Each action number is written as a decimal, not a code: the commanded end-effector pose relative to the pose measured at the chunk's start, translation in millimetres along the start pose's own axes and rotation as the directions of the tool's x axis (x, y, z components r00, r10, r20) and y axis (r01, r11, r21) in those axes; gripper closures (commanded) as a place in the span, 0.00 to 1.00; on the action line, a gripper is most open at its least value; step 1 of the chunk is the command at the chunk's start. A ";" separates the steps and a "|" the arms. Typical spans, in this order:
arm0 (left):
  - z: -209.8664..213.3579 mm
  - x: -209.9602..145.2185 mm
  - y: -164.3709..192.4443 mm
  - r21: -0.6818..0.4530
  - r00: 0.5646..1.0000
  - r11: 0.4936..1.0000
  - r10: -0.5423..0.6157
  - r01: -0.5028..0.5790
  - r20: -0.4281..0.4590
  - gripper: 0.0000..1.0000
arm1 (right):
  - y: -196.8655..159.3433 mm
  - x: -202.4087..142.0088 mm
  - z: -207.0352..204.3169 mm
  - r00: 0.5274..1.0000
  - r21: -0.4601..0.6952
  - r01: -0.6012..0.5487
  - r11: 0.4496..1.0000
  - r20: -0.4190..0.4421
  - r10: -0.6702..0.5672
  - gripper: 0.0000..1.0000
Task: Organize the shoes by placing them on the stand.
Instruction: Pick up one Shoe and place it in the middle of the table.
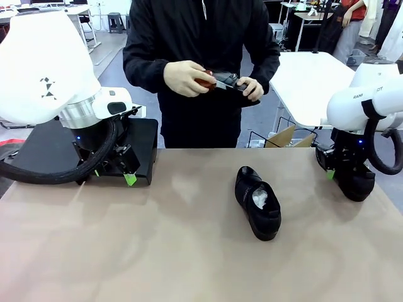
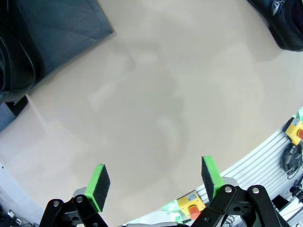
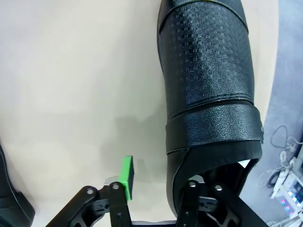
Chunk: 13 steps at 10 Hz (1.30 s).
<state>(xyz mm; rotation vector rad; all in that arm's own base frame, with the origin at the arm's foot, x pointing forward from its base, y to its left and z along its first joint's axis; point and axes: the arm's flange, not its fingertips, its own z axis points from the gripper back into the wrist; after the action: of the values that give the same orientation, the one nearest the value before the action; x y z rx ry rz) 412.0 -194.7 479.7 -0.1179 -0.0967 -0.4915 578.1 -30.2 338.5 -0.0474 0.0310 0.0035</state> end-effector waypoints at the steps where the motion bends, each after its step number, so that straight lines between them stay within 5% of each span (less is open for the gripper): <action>1: -0.5 -2.4 0.4 -0.005 1.000 1.000 0.007 -0.007 0.017 0.00 | 0.4 3.1 -3.9 1.000 -0.032 -0.005 0.999 0.011 0.006 1.00; 8: -0.5 -2.4 0.4 -0.005 1.000 1.000 0.007 -0.007 0.017 0.00 | -10.3 -9.4 21.1 0.991 -0.043 0.120 0.992 0.058 -0.117 1.00; 11: -0.5 -2.4 0.4 -0.005 1.000 1.000 0.007 -0.007 0.017 0.00 | -10.0 -79.0 103.9 0.945 -0.039 0.262 0.964 0.211 -0.248 1.00; 13: -0.5 -2.4 0.4 -0.005 1.000 1.000 0.007 -0.007 0.017 0.00 | 8.5 -134.2 142.2 0.954 -0.068 0.226 0.972 0.219 -0.207 1.00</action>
<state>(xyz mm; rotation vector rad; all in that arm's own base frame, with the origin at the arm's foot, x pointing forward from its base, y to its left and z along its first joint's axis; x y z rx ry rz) 412.0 -194.4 479.2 -0.1178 -0.0969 -0.4907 480.6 -29.6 475.1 -0.0731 -0.1735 -0.2139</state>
